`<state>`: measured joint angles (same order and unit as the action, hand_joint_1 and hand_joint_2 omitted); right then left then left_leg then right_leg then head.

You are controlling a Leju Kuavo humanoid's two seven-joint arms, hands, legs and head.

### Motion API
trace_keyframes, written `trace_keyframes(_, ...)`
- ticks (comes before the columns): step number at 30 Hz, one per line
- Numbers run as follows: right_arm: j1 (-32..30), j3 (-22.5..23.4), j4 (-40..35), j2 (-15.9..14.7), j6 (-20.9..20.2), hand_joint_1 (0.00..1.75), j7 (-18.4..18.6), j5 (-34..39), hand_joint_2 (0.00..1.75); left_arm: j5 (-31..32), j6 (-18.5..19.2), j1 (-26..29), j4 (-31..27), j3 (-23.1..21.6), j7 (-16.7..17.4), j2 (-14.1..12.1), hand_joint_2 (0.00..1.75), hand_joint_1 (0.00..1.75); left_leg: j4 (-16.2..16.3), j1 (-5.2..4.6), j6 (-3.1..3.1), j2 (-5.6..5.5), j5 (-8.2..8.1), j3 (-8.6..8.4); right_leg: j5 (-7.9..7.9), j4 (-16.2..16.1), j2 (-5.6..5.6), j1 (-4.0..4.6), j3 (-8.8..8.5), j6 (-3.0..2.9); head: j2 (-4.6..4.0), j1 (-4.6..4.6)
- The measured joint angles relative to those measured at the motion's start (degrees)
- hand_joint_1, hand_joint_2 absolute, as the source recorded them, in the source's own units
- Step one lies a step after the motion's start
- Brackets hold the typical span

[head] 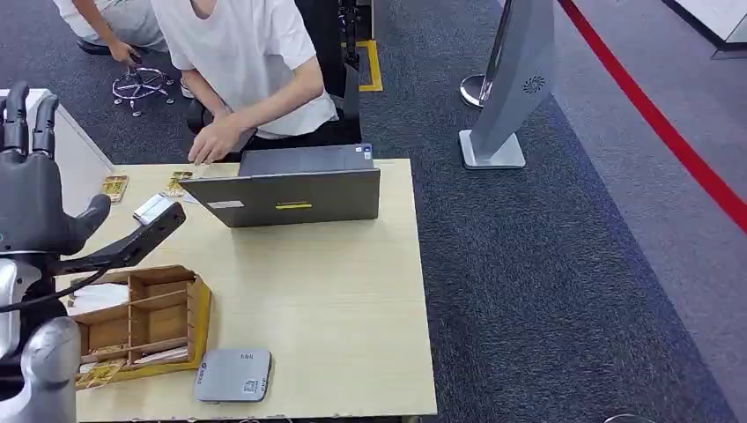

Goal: Pass the card to the sensor for recognition and then transmit it.

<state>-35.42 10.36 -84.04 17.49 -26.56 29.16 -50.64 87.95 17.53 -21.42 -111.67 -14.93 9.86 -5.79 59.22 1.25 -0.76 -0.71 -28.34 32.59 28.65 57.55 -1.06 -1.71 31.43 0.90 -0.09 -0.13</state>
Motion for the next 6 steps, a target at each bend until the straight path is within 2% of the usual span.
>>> trace_keyframes(6,-0.08,0.00,-0.02,0.00,0.57,0.00,0.90,0.46,1.75,-0.09,-0.61,3.83,-3.92,2.10,-3.98,1.69,1.75,0.00,0.00,0.00,0.00,0.01,-0.01,0.01,0.00,0.00,-0.03,0.00,0.02,0.00,0.00,0.00)
